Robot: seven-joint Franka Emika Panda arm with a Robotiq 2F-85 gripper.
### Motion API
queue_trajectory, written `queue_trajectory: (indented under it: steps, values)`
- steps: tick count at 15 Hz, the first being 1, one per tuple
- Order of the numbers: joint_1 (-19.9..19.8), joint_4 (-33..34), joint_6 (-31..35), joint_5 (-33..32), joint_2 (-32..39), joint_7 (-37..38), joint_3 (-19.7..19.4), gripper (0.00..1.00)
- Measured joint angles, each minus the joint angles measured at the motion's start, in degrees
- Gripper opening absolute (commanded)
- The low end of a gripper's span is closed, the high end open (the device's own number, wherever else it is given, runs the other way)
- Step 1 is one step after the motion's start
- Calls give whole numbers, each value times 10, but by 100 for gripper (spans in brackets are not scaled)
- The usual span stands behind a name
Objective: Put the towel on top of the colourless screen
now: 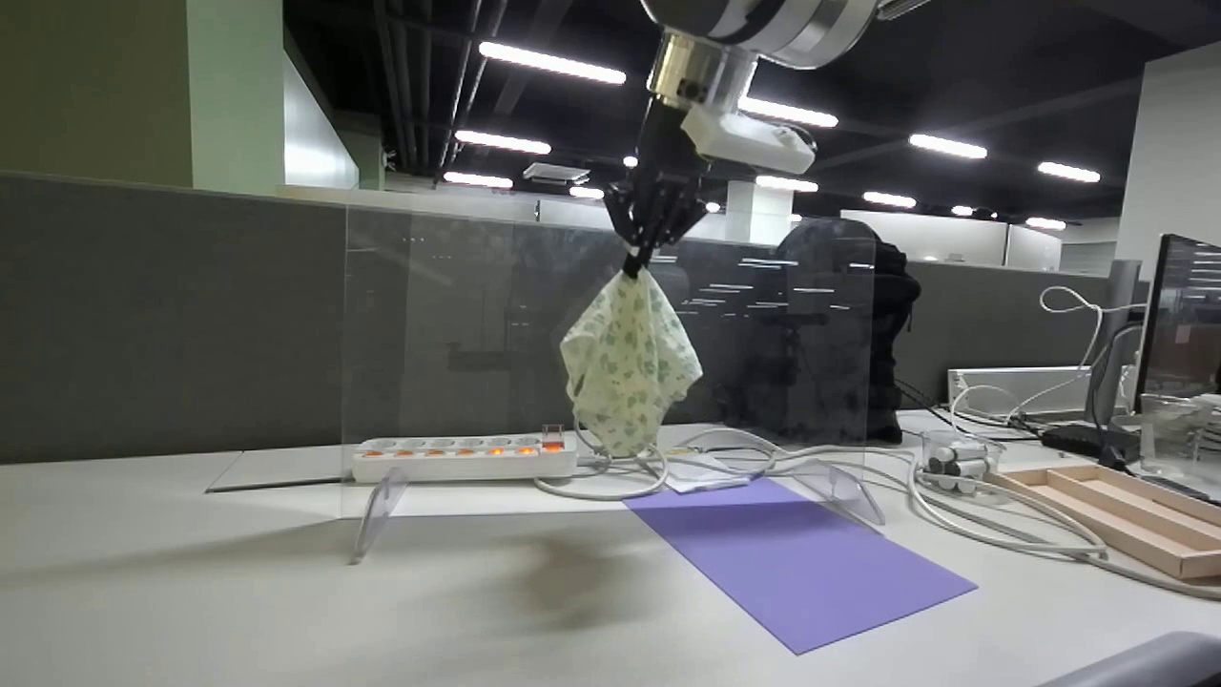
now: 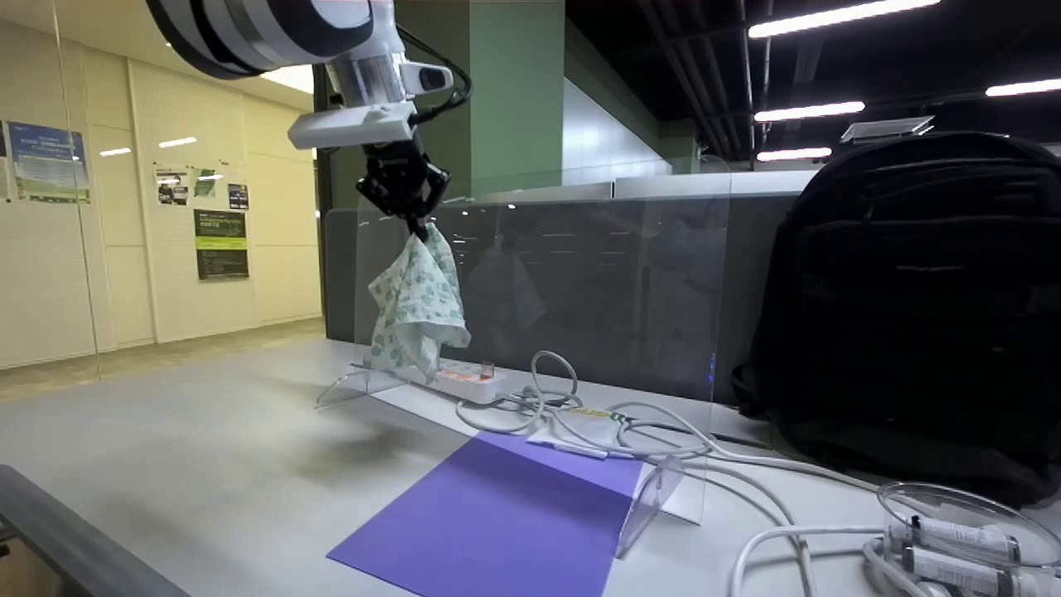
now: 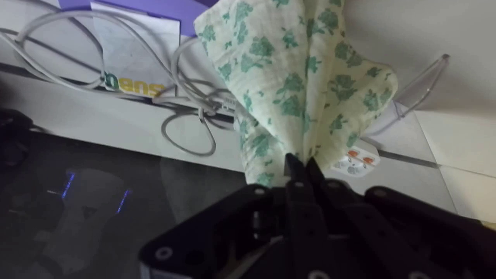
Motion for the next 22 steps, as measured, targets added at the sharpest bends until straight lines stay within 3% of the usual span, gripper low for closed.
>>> queue_trajectory:
  steps: [5, 13, 22]
  values:
    - [35, 47, -1, 1, -50, 0, -20, 1]
    - [37, 124, 16, 1, -83, 2, -50, 1]
    - [35, 139, 3, -2, -81, 20, -55, 1]
